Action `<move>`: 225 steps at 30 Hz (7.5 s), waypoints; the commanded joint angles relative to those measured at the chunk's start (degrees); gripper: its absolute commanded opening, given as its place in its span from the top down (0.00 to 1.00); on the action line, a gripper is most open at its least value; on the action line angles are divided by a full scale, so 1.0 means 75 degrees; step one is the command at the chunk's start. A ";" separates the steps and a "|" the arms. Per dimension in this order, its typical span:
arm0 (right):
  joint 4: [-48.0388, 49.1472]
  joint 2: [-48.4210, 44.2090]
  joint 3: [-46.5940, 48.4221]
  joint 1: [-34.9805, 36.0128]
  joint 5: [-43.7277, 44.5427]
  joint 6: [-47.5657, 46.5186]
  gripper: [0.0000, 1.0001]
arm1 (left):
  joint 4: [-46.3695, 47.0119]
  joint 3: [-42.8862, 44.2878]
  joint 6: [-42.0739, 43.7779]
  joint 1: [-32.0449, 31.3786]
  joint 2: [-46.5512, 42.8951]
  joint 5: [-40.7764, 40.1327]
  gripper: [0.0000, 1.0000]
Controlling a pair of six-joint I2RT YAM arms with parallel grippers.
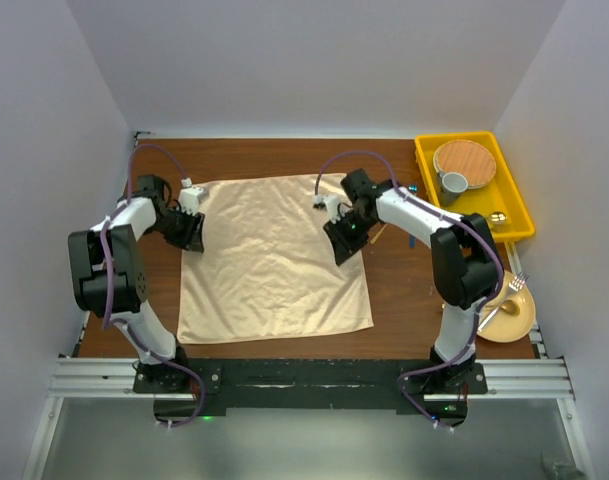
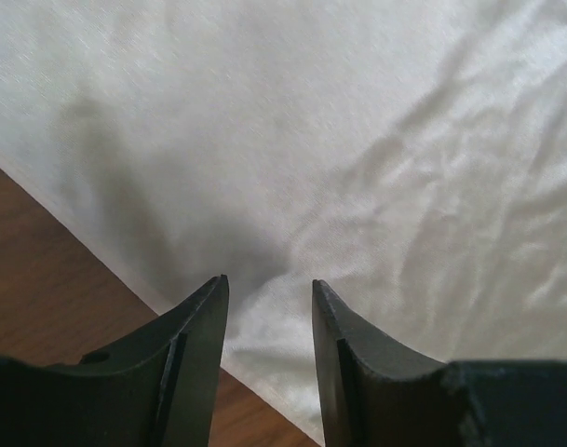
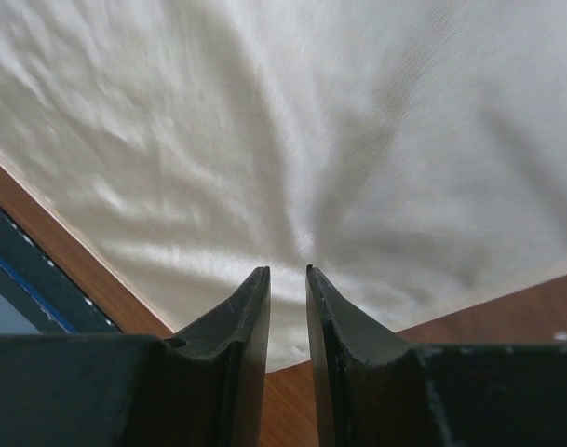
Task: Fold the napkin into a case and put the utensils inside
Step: Flatten out the crumpled napkin at the center of the board, then pick up the flattened napkin from the center of the board, then fold and flatten the napkin at the center of the board.
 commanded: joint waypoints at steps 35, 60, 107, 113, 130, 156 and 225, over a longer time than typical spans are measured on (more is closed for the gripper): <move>0.3744 0.1950 0.5555 -0.2014 0.0769 0.2335 0.30 | 0.3818 0.5254 -0.3389 0.0302 0.1763 0.0391 0.00; 0.3370 0.4117 0.5906 -0.2073 0.2363 0.2241 0.64 | 0.2553 0.6628 -0.2782 0.0032 0.4155 -0.0548 0.14; 0.2643 0.4715 0.6972 -0.1967 0.2445 0.2253 1.00 | 0.2060 0.7893 -0.2887 -0.0085 0.5760 -0.0466 0.39; 0.2596 0.4797 0.7159 -0.1909 0.2492 0.2183 1.00 | 0.2049 0.7999 -0.2911 -0.0155 0.5971 -0.0361 0.50; 0.2678 0.5324 0.8178 -0.1862 0.3055 0.2077 1.00 | 0.2435 0.8339 -0.3204 -0.0179 0.6182 -0.0185 1.00; 0.2666 0.3029 0.6050 -0.1792 0.2024 0.2159 1.00 | 0.2893 0.5716 -0.2092 0.0325 0.3253 0.1162 1.00; 0.2187 0.1762 0.1886 -0.1147 0.0970 0.2592 0.68 | -0.0178 -0.0122 0.2926 0.1122 -0.1083 0.0835 1.00</move>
